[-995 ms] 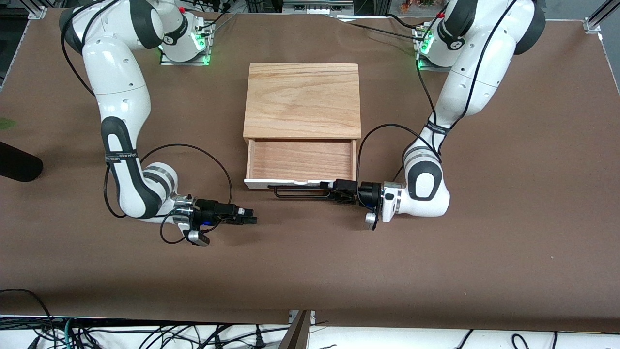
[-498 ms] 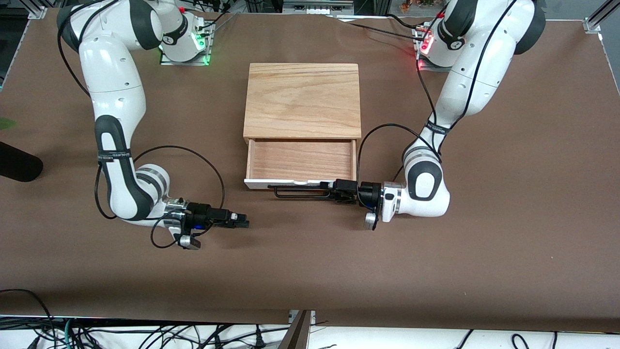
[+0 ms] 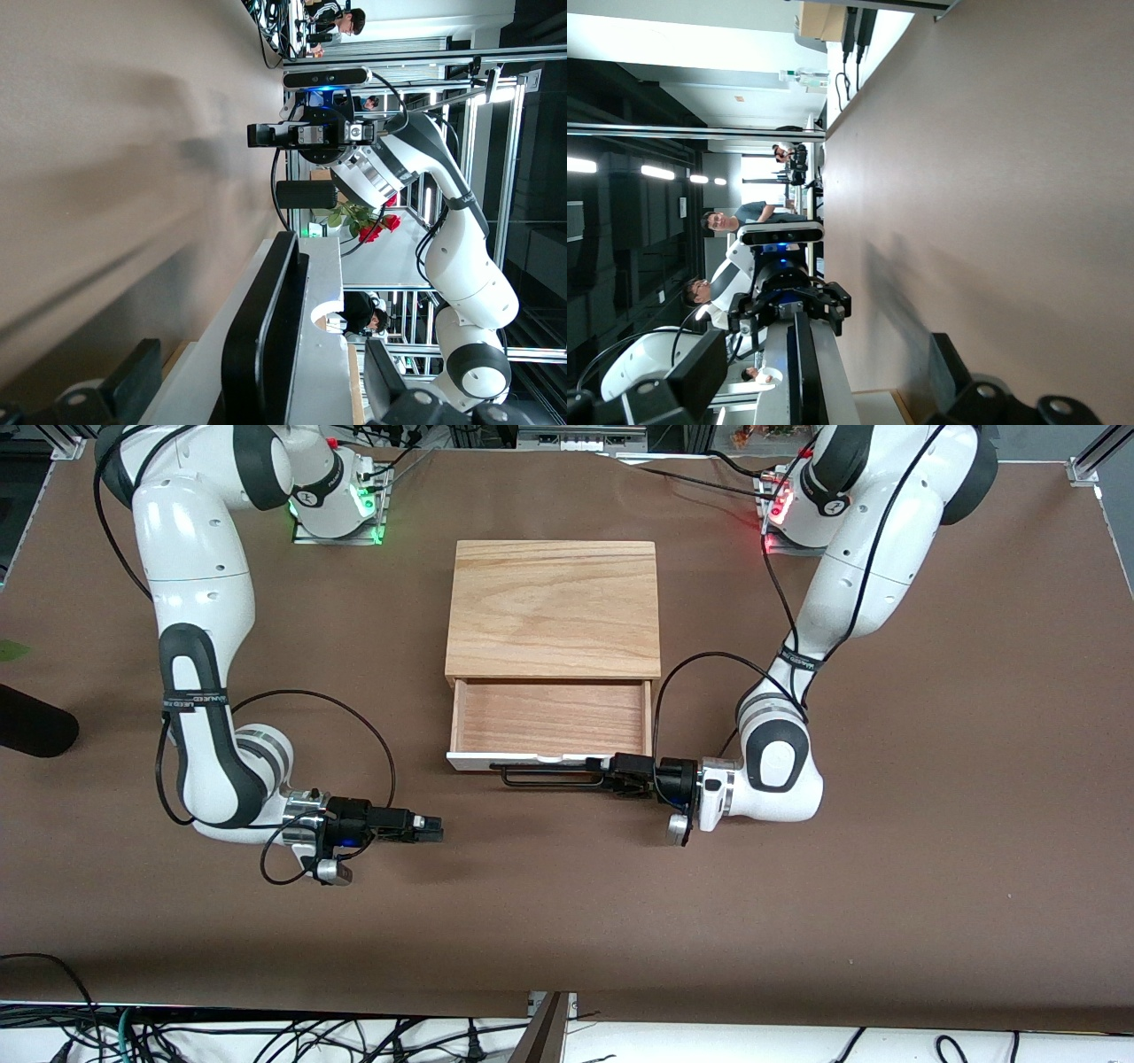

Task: Pull top drawer with both arms simultaneously

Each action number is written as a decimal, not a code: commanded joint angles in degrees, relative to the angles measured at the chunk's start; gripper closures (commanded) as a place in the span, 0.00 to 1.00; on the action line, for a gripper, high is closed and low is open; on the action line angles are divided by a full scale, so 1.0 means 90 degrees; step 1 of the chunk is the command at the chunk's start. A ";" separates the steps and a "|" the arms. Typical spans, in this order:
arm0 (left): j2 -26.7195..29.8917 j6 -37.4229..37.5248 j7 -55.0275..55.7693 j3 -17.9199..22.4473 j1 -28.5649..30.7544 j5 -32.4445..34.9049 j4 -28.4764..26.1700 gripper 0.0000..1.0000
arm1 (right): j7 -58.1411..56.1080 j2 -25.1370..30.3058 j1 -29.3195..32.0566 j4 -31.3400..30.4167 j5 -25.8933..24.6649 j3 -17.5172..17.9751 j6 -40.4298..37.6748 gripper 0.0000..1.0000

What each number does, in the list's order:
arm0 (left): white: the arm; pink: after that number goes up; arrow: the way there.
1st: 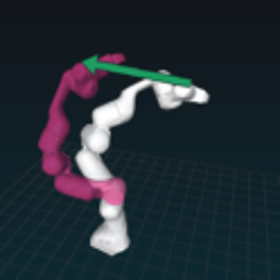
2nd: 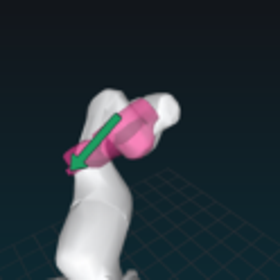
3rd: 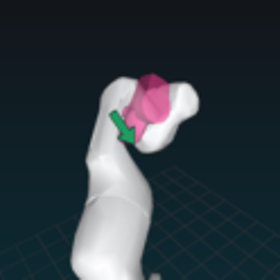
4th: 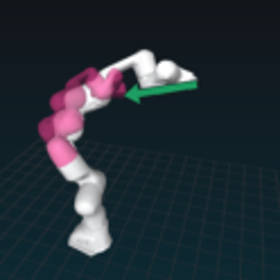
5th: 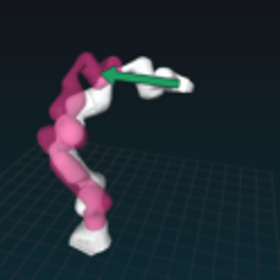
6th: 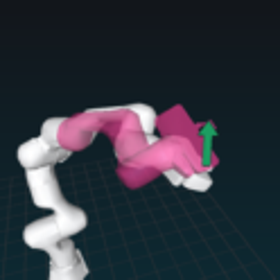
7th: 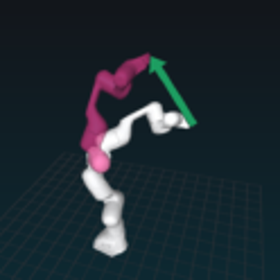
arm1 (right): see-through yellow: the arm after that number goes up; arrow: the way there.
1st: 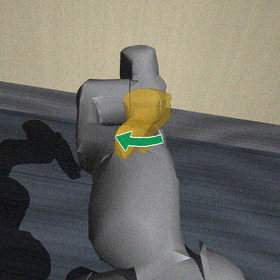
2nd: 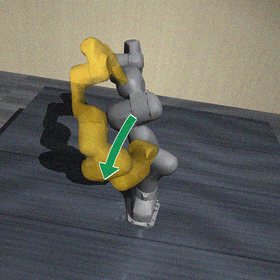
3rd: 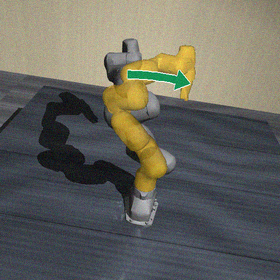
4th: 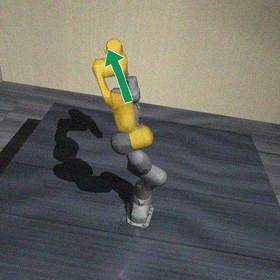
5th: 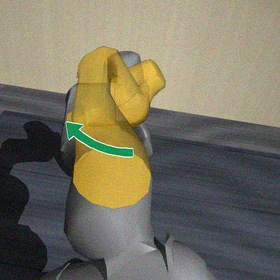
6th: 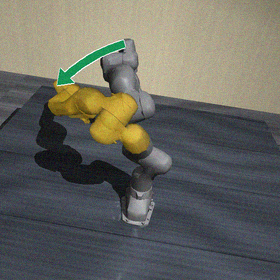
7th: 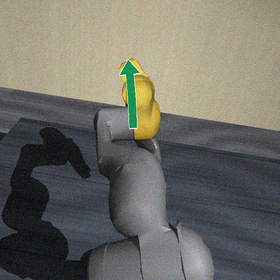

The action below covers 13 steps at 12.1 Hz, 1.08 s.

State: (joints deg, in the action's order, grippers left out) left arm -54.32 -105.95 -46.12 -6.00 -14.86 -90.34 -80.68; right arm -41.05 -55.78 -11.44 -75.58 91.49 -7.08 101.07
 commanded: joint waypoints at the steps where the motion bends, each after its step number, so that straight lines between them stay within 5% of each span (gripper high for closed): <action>1: 0.0606 0.0503 0.0466 0.0168 0.0391 0.0800 -0.0118 0.00 | 0.0263 0.0182 -0.0057 -0.0021 -0.0272 -0.0072 0.0117 0.00; 8: 0.0606 0.0513 0.0573 0.0188 0.0460 0.0829 -0.0098 0.00 | 0.0926 0.0484 -0.0125 -0.0030 -0.0954 -0.0160 0.0399 0.00; 13: 0.1044 0.0483 0.1381 0.0393 0.0470 0.3119 0.0350 0.00 | 0.2069 0.1129 -0.0154 -0.0021 -0.3042 -0.0248 0.0616 0.00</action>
State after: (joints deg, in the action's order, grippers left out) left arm -47.97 -101.48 -37.75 -3.41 -10.39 -68.17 -78.17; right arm -25.64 -48.23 -12.27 -75.03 68.96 -8.49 106.06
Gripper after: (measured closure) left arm 0.000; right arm 0.000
